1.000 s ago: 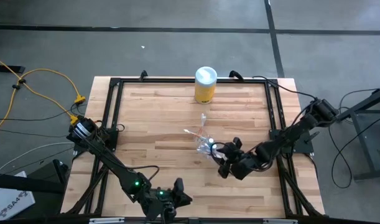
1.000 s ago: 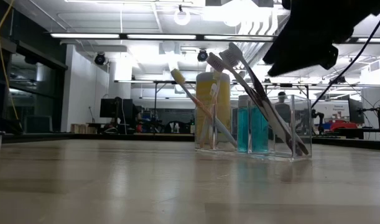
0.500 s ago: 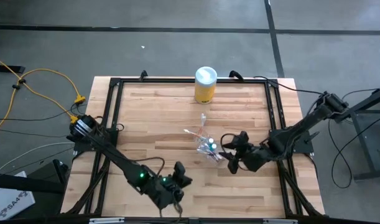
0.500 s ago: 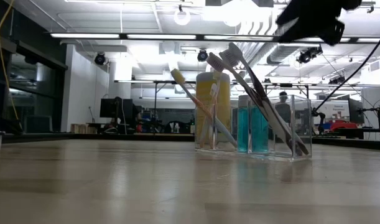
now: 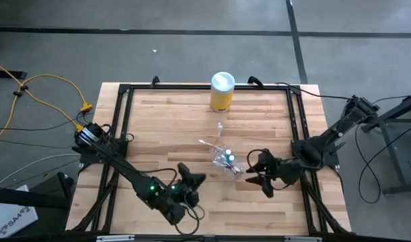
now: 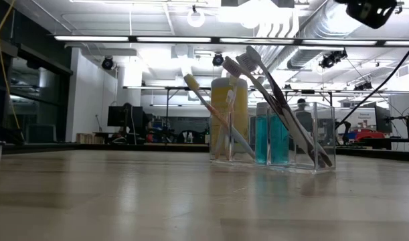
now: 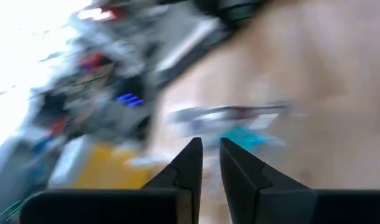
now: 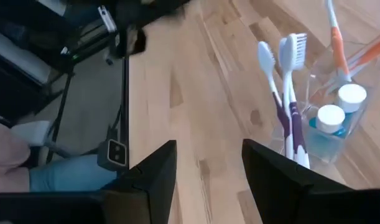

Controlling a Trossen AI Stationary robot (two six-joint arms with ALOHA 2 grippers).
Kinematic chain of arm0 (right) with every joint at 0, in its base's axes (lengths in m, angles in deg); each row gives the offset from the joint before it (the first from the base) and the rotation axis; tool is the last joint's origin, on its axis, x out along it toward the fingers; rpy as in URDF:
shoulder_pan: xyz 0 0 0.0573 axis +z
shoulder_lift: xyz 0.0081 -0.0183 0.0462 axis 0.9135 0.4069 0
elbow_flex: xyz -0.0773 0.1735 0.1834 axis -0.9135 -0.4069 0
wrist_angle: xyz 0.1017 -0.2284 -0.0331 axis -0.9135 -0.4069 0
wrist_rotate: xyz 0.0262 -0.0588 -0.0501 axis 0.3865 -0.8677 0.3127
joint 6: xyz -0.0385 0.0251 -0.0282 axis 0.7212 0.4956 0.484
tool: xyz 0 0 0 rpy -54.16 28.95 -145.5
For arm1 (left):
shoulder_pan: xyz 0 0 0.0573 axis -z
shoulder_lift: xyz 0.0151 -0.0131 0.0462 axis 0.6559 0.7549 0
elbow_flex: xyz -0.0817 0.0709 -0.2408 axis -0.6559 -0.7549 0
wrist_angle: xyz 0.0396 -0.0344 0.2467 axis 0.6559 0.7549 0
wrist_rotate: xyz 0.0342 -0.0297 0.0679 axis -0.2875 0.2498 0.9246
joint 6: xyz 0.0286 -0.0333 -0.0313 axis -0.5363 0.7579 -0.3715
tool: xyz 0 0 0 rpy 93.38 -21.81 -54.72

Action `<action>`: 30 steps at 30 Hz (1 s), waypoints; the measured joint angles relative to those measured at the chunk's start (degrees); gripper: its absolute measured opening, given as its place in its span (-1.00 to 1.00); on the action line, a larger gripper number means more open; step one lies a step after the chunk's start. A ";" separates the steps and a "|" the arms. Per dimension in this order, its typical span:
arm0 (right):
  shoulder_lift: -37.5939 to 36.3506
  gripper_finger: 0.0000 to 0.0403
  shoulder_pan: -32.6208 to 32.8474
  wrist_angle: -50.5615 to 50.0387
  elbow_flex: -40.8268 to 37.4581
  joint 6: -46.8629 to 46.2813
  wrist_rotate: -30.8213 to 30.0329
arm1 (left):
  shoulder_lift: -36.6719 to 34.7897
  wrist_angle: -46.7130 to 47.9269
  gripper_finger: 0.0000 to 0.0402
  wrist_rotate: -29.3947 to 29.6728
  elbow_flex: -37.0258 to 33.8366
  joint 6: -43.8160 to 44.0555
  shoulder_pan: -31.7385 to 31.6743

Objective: Pick & Place toothbrushing station
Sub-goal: Return to Home Position

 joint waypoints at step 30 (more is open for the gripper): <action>-28.59 -0.14 -13.16 17.07 -17.97 30.42 5.27 | -14.24 12.27 -0.76 -46.15 -2.26 -0.94 -10.89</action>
